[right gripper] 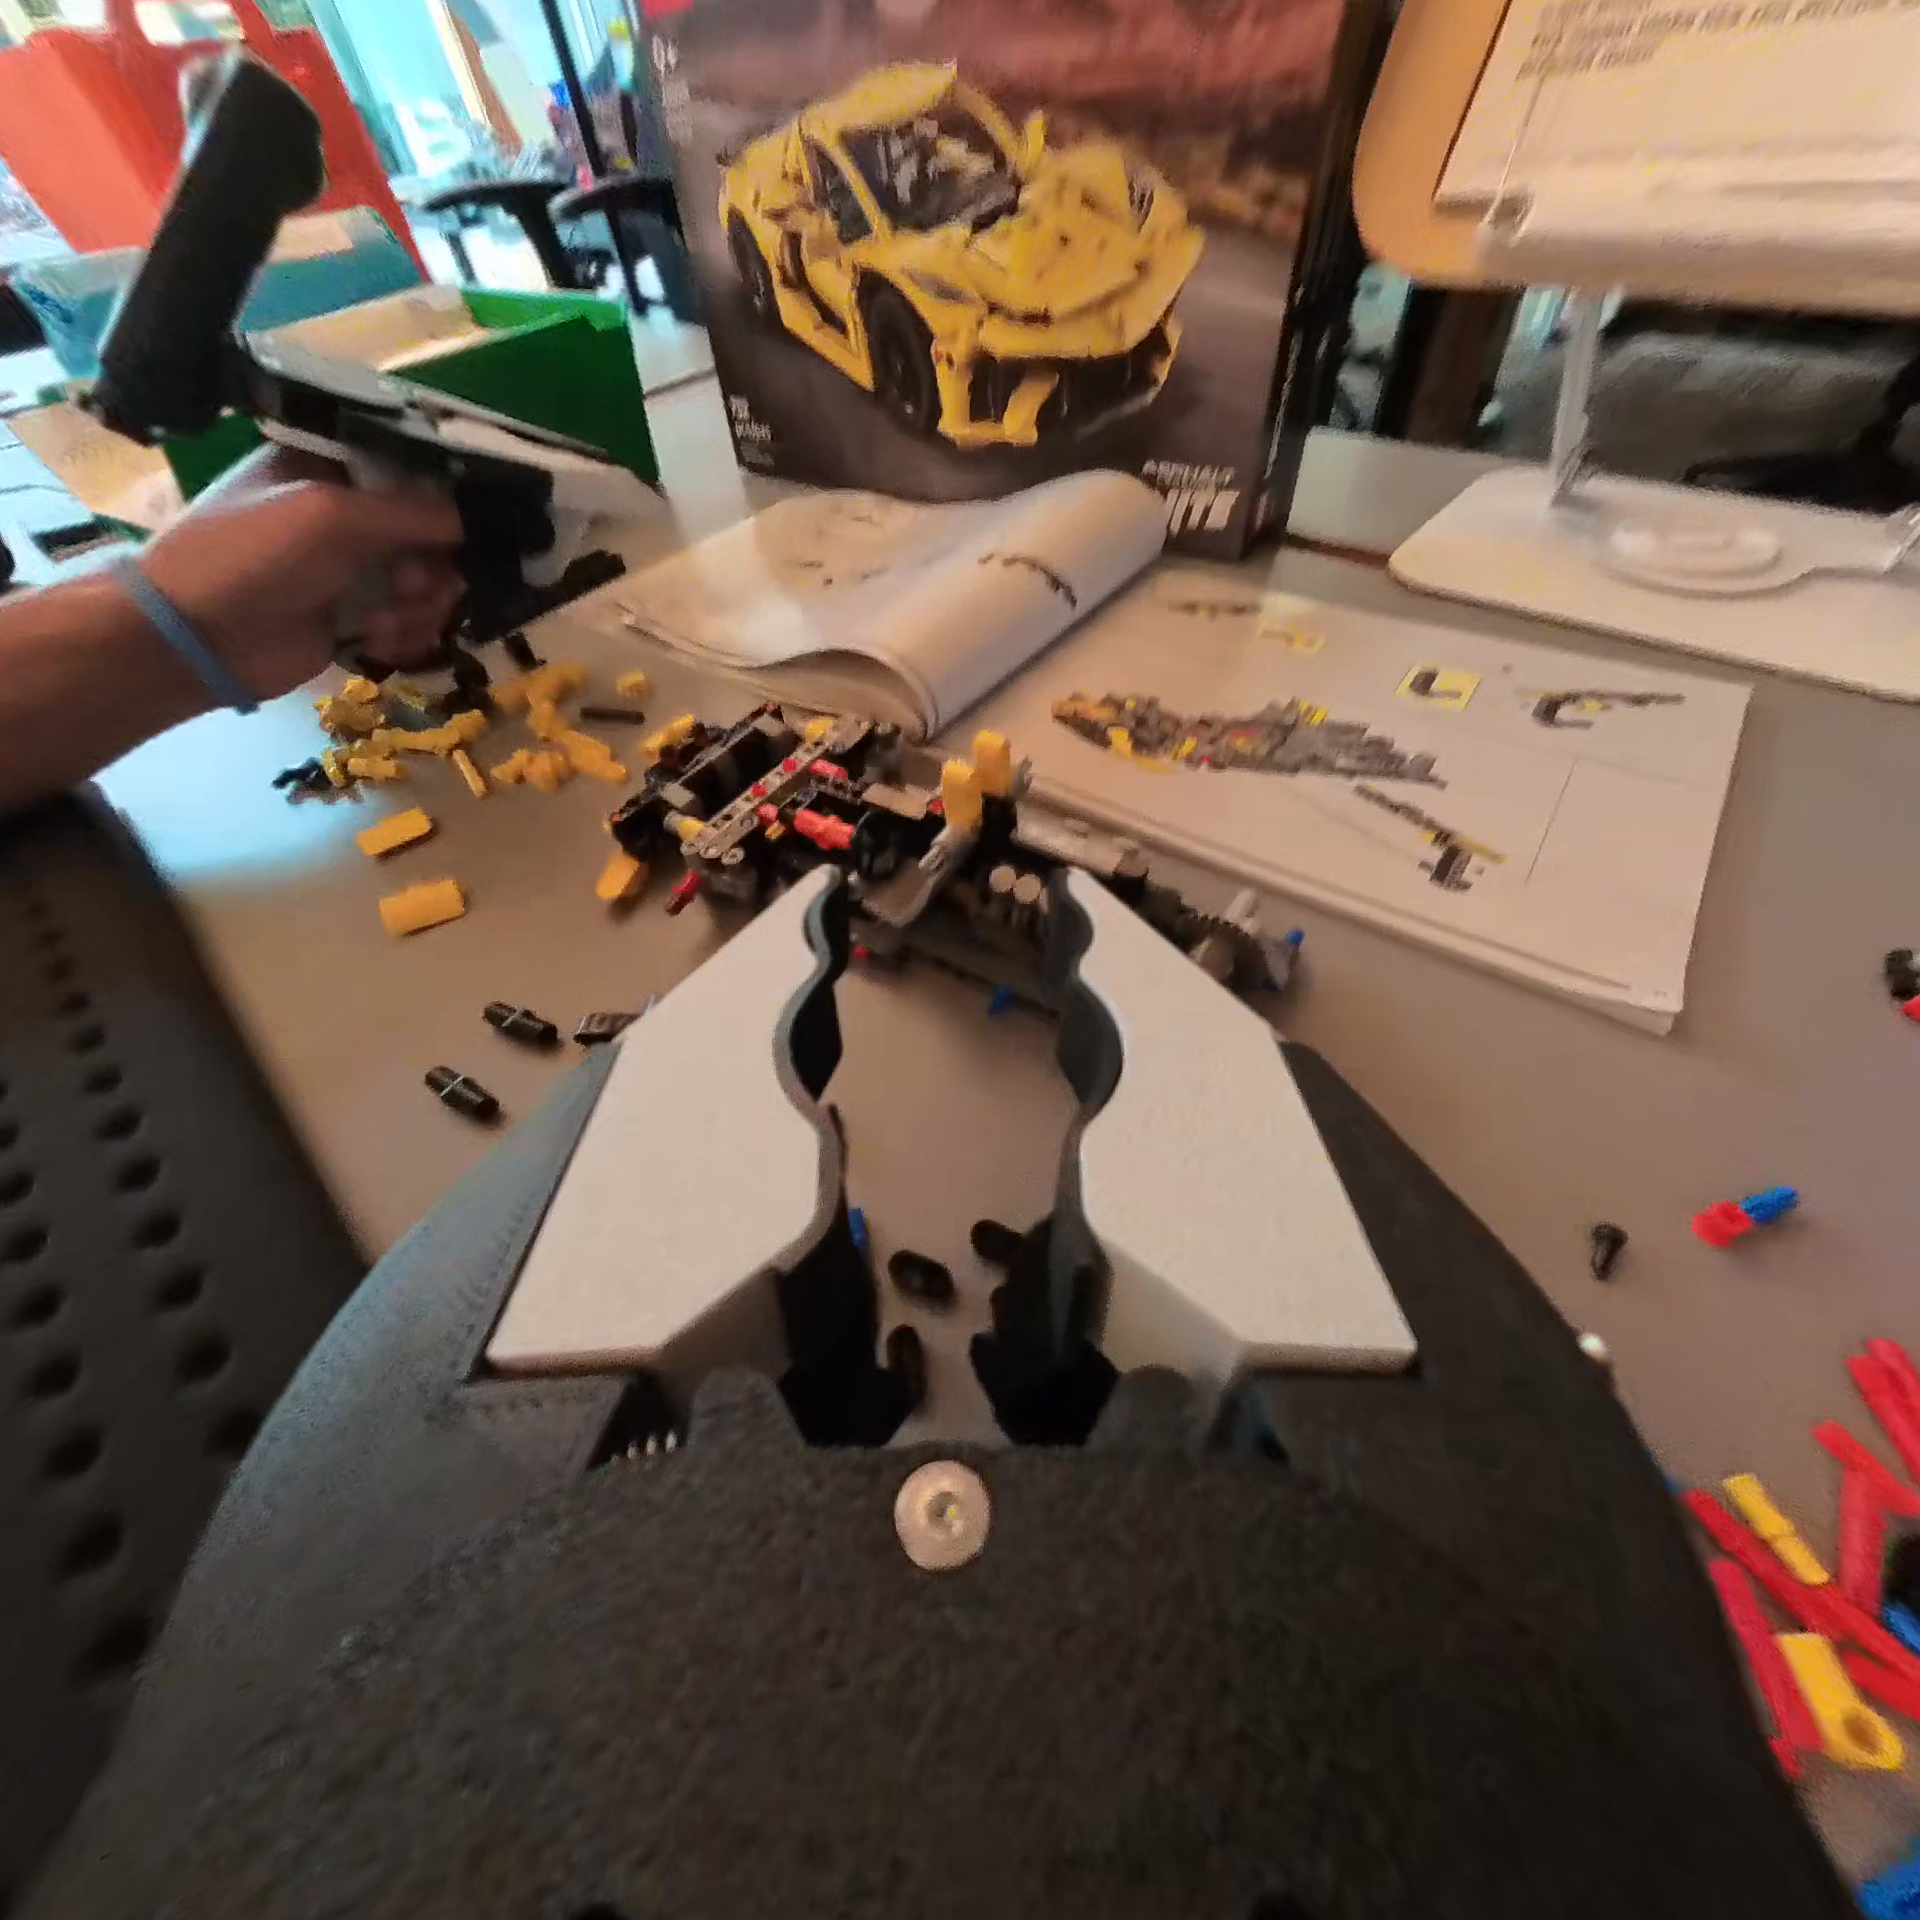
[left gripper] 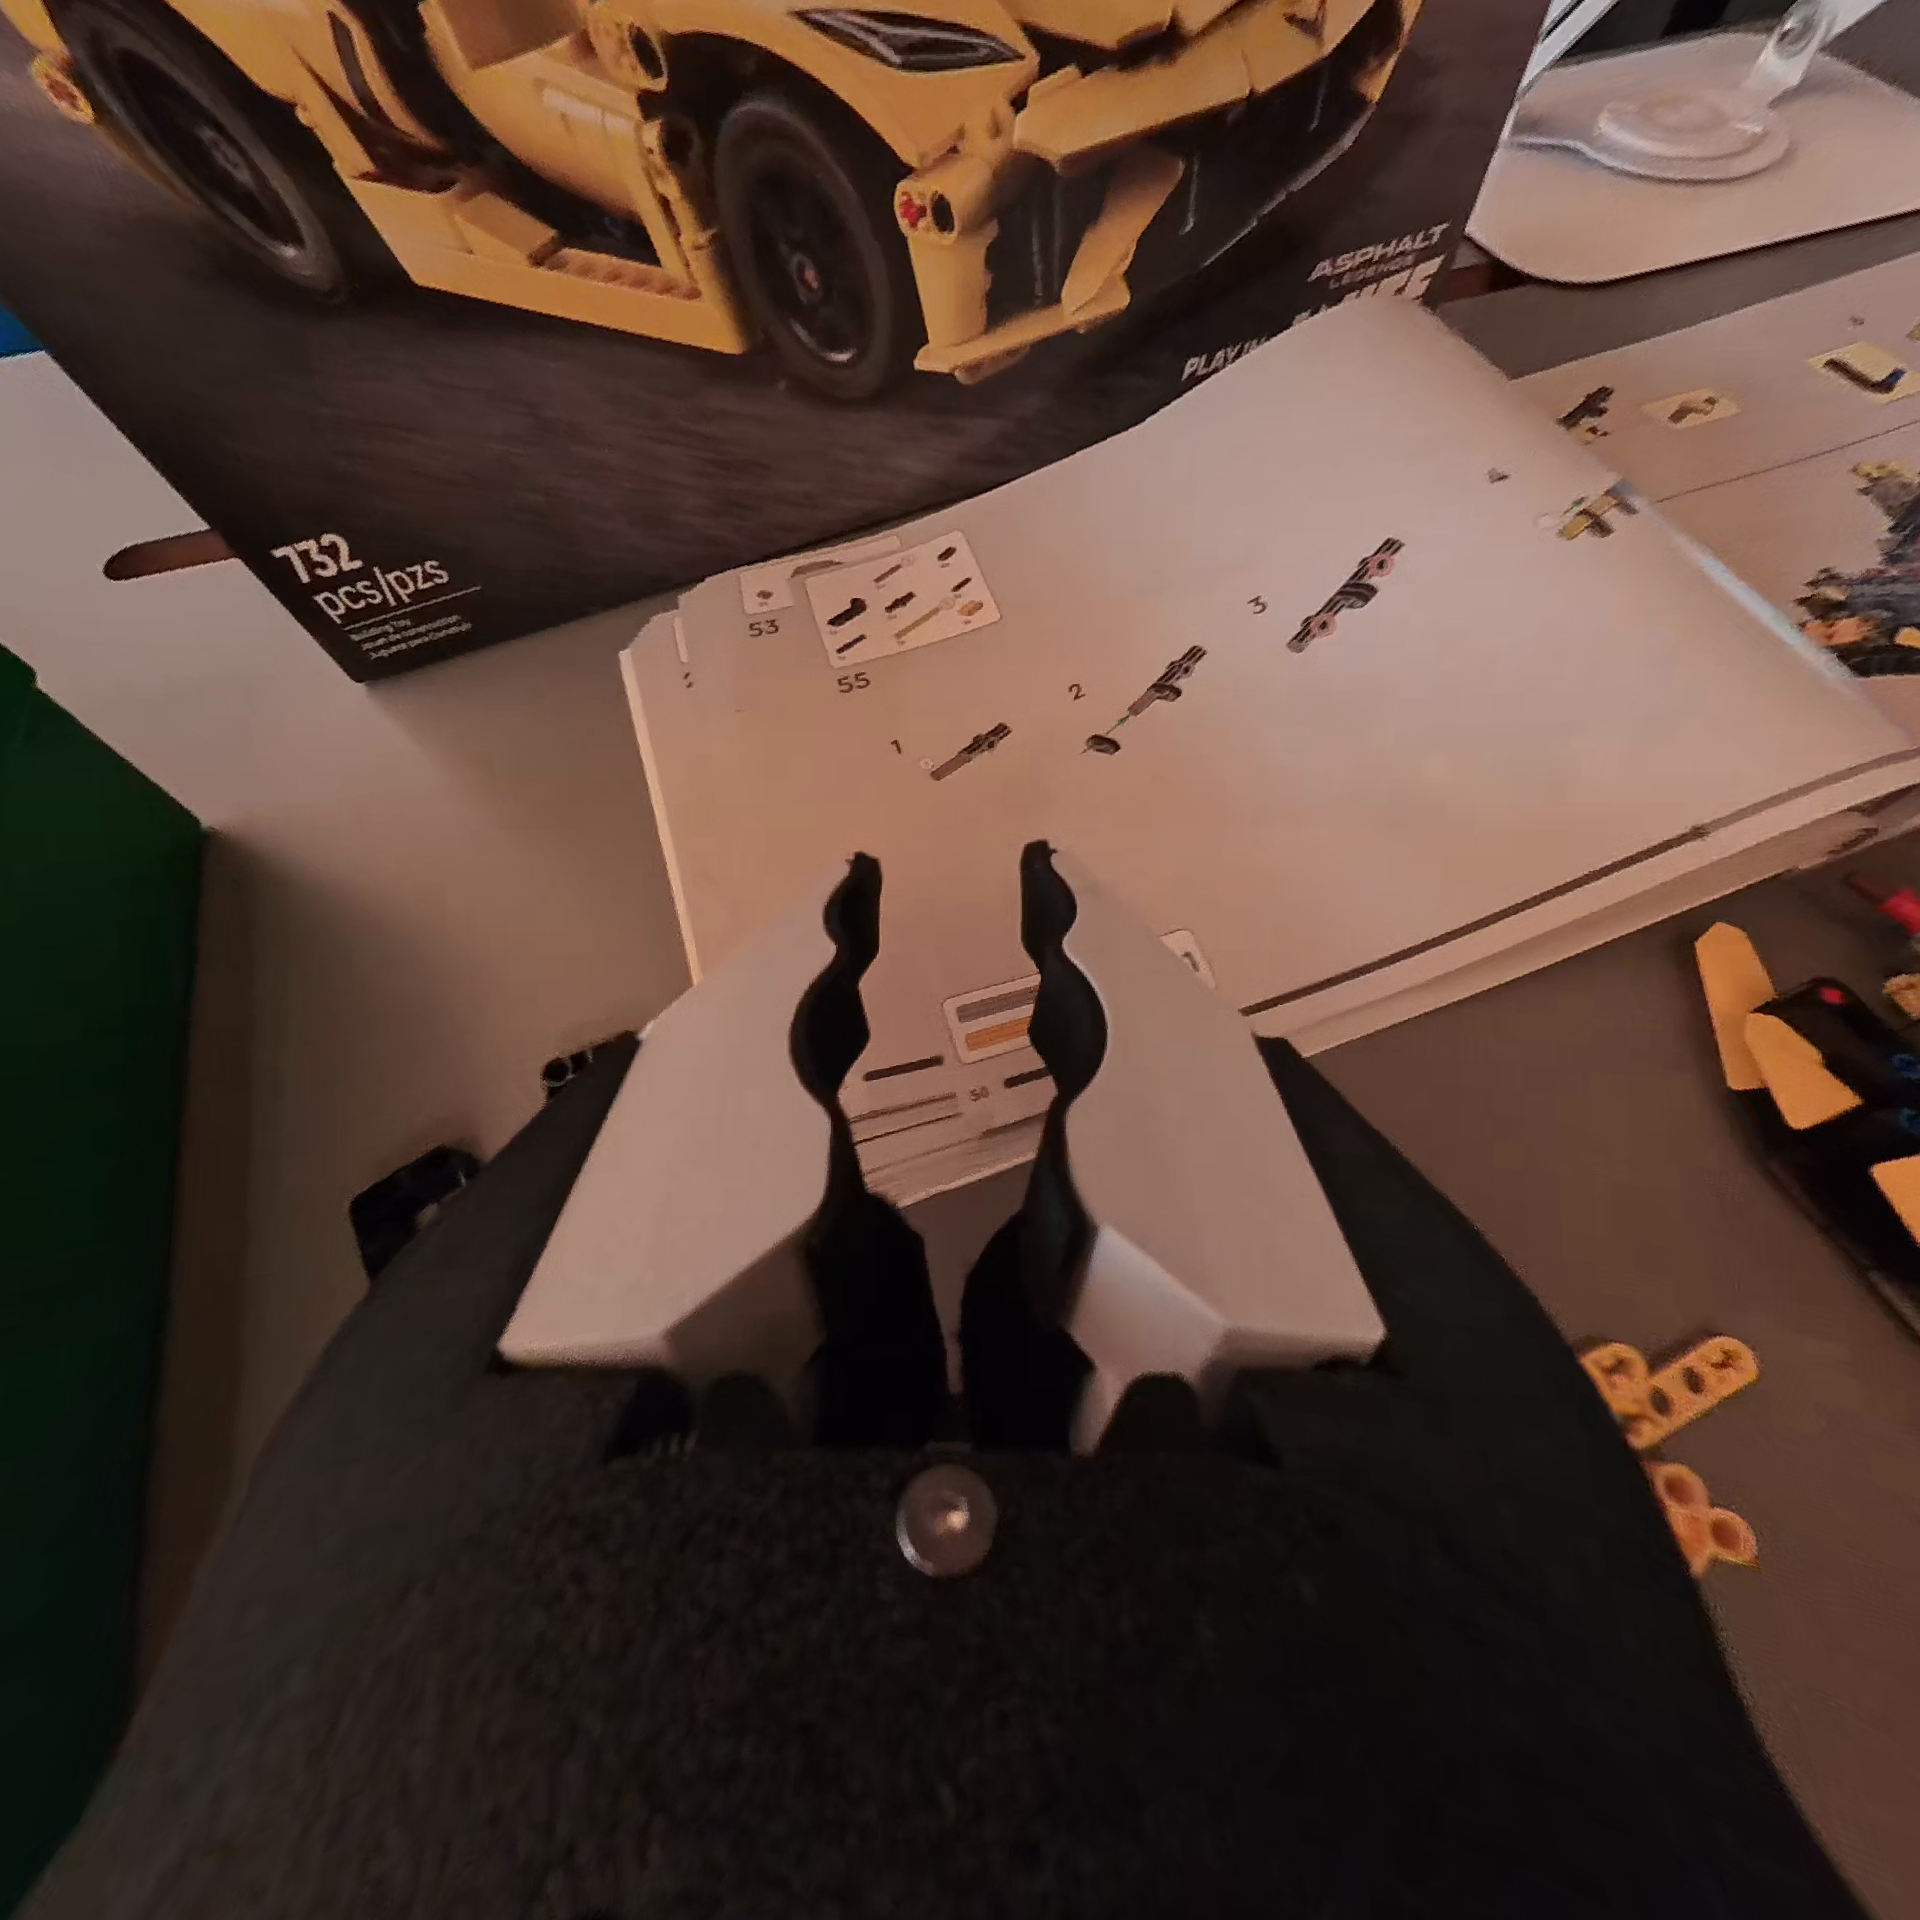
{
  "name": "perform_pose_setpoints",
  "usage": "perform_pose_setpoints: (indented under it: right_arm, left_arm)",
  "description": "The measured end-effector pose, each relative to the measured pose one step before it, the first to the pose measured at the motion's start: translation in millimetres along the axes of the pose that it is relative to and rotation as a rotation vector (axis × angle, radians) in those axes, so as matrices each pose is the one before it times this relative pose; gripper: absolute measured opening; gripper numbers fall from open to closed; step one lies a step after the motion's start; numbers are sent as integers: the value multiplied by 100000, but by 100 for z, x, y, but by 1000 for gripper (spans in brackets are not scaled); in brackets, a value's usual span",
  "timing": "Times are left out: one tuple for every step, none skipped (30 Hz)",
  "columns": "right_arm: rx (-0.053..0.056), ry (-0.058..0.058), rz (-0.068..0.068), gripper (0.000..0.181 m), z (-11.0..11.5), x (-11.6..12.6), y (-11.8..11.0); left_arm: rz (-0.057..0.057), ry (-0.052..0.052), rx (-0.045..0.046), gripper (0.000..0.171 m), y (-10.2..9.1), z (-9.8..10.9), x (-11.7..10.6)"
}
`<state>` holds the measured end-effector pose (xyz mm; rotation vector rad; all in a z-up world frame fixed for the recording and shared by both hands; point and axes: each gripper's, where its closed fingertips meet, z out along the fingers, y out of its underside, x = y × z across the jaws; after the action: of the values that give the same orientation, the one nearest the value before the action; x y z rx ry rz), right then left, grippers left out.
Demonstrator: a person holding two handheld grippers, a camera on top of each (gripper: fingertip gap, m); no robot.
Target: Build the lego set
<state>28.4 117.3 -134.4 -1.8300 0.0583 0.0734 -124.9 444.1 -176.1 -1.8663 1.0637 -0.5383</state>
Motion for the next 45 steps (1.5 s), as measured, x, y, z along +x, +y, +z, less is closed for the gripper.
perform_pose_setpoints:
  right_arm:
    - [3808, 2469, -2178, 33, -269, 202, -317]
    - [2079, 1892, -2015, 32, -198, 181, -43]
    - [352, 672, -1771, 31, -127, 83, -16]
    - [480, -835, -231, 28, -68, -78, -118]
    - [765, -2529, 1225, 26, 21, -279, -116]
    - [-304, -2681, 1873, 26, 97, -266, 48]
    - [-1061, -1853, 1189, 27, 98, -189, 124]
    - [-516, -1464, 92, 27, 65, -236, 73]
    - [-241, -795, -621, 26, 54, -213, 50]
    - [-228, 269, -974, 26, 8, -85, -2]
    - [389, 866, -935, 25, -45, 9, -102]
    - [604, 1020, -634, 24, -107, 56, -141]
    - [390, 742, 50, 23, -119, 73, -75]
    - [-135, 335, 856, 23, -83, 45, 72]
    - [-586, -528, 1115, 23, -47, -49, 169]
    - [-387, -537, 1510, 23, -23, -8, 103]
    - [-48, -257, 1463, 24, -27, 72, 26]
    - [113, -95, 1313, 24, -6, 96, -1]
    - [-192, -307, 1182, 25, 40, 71, 67]
    - [-833, -307, 1110, 27, 88, 52, 158]
    - [-1108, -395, 509, 28, 100, -7, 187]
    - [-777, -141, -300, 28, 104, -57, 121]
    - [-912, -14, -1108, 28, 112, -101, 149]
    - [-1631, -558, -1672, 28, 180, -249, 251]
    - [-2084, -1574, -1917, 28, 241, -442, 329]
    - [-2630, -2130, -2158, 28, 301, -556, 411]
    - [-2737, -1426, -2354, 28, 279, -468, 381]
    - [-1984, -317, -2281, 28, 186, -323, 263]
    - [-1690, -277, -1948, 27, 127, -271, 243]
    - [-1540, -1161, -1265, 27, 132, -372, 224]
    - [-1493, -2253, -788, 27, 170, -512, 230]
    - [-1652, -2904, 123, 27, 192, -651, 166]
    - [-1330, -3619, 1029, 27, 231, -913, -86]
    - [-1637, -5212, 116, 26, 391, -1401, -183]
    - [-3283, -5587, -2294, 25, 658, -1622, 15]
    - [-5422, -5608, -4021, 25, 904, -1675, 308]
    - [-5628, -5996, -5224, 25, 938, -1665, 266]
    - [-3511, -3059, -4933, 25, 868, -1000, -99]
    - [-1626, -2009, -5273, 24, 701, -571, -300]
    - [-901, -2505, -5189, 21, 495, -342, -308]
    - [175, -1224, -3563, 17, 284, 150, -329]
    - [311, -696, -1678, 16, 231, 473, -236]
    - [-1709, -2467, -376, 16, 238, 378, 60]
    - [-3803, -3550, 551, 19, 272, 294, 329]
    - [-5131, -3189, 765, 23, 313, 364, 457]
  left_arm:
    - [89, -631, -776, 25, 158, 129, -203]
    - [-209, 31, -344, 25, 53, 80, -112]
    - [-393, 349, -510, 25, 26, 54, -61]
    - [-371, 27, -271, 25, -9, 34, -116]
    - [-173, -345, 201, 25, -68, 14, -144]
    - [-38, -289, 76, 25, -41, 25, -125]
    - [91, 50, -139, 25, 9, 29, -21]
    - [231, -24, -159, 25, 21, 27, 3]
    - [395, -48, -41, 25, 36, 17, 40]
    - [701, 120, -84, 25, 47, 1, 81]
    - [911, -8, -311, 25, 84, -5, 41]
    - [687, -345, -291, 25, 68, -18, -19]
    - [313, -40, 34, 25, -7, -57, 10]
    - [-34, 615, 146, 25, -28, -57, 111]
    - [-289, 990, 119, 25, -36, -59, 173]
    - [-226, 925, 232, 25, -44, -63, 163]
    - [-232, 339, 411, 25, -67, -54, 91]
    - [-682, -137, 757, 25, -138, -29, 15]
    - [-1108, 319, 673, 25, -159, 1, 90]
    - [-1252, 1133, 571, 25, -198, -16, 201]
    - [-973, 1530, 850, 25, -245, -48, 284]
    - [-332, 1699, 1073, 25, -280, -87, 343]
    - [431, 1610, 1209, 25, -294, -124, 381]
    - [1172, 1367, 1276, 27, -273, -132, 395]
    - [1974, 1331, 1263, 28, -244, -128, 430]
    - [2678, 1210, 1066, 28, -201, -123, 455]
    - [3062, 928, 996, 28, -185, -100, 417]
    - [3117, 1003, 959, 28, -187, -72, 433]
    - [2540, 1183, 910, 28, -186, -62, 467]
    - [2061, 1129, 869, 28, -197, -40, 446]
    - [2077, 874, 748, 28, -182, -35, 400]
    - [2043, 877, 507, 28, -163, -28, 377]
    - [1501, 1019, 485, 28, -177, -16, 395]
    - [926, 1261, 589, 28, -180, -32, 437]
    - [623, 1046, 558, 28, -143, -25, 398]
    - [778, 518, 42, 27, -36, -7, 288]
    - [1192, -573, -522, 26, 37, -4, 78]
    - [1509, -1458, -542, 25, 45, -34, -119]
    - [1381, -1792, -125, 25, 1, -53, -246]
    - [789, -1991, -20, 23, 23, -51, -339]
    - [-117, -2745, -860, 22, 175, -53, -527]
    - [-887, -3683, -2022, 20, 402, 1, -734]
    - [-913, -3996, -3407, 19, 686, 38, -846]
    - [-963, -4497, -4488, 18, 879, 102, -999]
    - [-877, -3860, -3911, 18, 746, 109, -954]
